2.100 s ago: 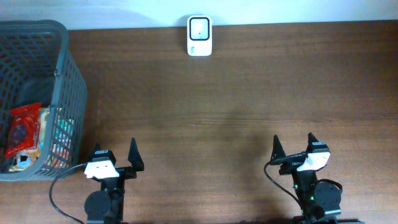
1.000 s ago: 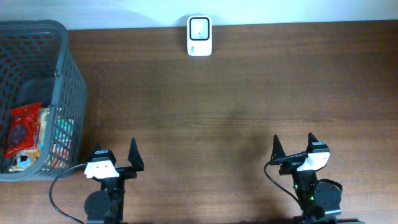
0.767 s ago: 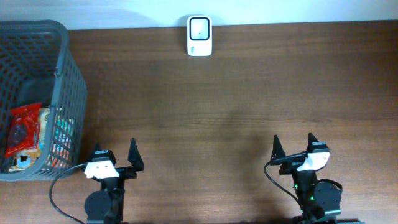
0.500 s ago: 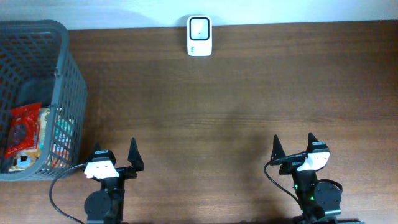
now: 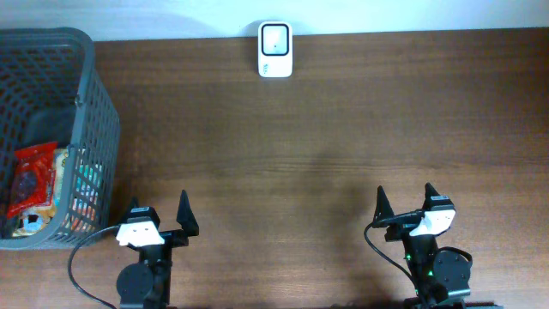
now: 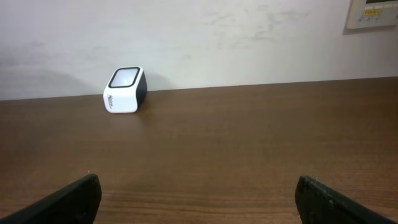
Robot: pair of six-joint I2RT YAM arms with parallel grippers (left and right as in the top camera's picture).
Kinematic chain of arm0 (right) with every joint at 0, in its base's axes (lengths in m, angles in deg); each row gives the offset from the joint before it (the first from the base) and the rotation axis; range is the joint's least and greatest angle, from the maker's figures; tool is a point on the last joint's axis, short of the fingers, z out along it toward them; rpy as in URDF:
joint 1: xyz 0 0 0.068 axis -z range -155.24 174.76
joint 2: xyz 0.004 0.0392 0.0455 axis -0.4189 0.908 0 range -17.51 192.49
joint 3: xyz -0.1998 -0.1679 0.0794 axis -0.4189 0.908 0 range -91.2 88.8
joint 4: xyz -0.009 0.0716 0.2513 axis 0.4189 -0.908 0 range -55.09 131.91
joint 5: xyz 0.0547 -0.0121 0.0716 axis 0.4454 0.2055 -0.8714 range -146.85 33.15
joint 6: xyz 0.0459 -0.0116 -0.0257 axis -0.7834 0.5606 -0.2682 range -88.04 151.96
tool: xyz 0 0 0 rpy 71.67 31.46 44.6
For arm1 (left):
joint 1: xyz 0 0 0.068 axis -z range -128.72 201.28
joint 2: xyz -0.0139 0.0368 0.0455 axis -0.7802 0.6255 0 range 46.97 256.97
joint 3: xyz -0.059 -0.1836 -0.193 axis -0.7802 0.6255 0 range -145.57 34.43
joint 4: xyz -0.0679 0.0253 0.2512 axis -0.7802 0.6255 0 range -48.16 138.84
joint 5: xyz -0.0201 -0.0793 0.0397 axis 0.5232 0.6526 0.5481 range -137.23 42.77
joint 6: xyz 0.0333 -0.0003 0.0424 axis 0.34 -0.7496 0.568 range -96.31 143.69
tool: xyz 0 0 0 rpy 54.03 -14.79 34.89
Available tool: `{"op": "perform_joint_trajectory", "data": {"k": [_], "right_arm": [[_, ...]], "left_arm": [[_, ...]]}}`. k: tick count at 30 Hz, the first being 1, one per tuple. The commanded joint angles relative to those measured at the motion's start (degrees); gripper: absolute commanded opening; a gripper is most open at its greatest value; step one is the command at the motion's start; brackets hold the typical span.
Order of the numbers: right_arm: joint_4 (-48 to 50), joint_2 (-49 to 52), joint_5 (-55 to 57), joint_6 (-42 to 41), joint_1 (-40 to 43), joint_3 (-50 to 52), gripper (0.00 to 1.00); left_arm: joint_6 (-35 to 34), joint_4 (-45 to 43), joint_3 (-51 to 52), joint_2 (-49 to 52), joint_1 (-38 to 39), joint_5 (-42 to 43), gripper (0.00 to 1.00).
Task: Scan the item barcode
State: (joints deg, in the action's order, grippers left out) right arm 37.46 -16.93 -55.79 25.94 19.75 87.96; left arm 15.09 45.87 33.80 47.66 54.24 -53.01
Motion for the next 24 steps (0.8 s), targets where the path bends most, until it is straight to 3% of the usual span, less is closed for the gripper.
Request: {"op": "perform_joint_trajectory", "data": {"k": [1, 4, 6, 8, 16, 20, 23, 24], "right_arm": [[-0.1, 0.2, 0.1, -0.2, 0.2, 0.5, 0.99], [-0.1, 0.2, 0.1, -0.2, 0.2, 0.5, 0.98], [-0.1, 0.2, 0.1, -0.2, 0.2, 0.5, 0.98], [-0.1, 0.2, 0.1, -0.2, 0.2, 0.5, 0.98], [-0.1, 0.2, 0.1, -0.2, 0.2, 0.5, 0.99], [-0.1, 0.2, 0.1, -0.2, 0.2, 0.5, 0.99], [-0.1, 0.2, 0.1, -0.2, 0.2, 0.5, 0.98], [-0.1, 0.2, 0.1, -0.2, 0.2, 0.5, 0.98]], "left_arm": [[-1.6, 0.1, 0.1, -0.3, -0.2, 8.6, 0.99], [-1.6, -2.1, 0.1, -0.3, -0.2, 16.6, 0.99], [-1.7, -13.3, -0.1, -0.3, -0.2, 24.9, 0.99], [-3.9, -18.7, -1.5, -0.3, -0.3, 25.6, 0.99], [-0.4, -17.9, -18.2, 2.5, -0.3, 20.8, 0.99], [1.7, -16.8, -31.1, 13.0, -0.3, 20.8, 0.99], [2.3, -11.2, -40.0, 22.6, -0.3, 27.9, 0.99], [2.3, -9.2, -42.8, 26.2, -0.3, 36.2, 0.99]]}}
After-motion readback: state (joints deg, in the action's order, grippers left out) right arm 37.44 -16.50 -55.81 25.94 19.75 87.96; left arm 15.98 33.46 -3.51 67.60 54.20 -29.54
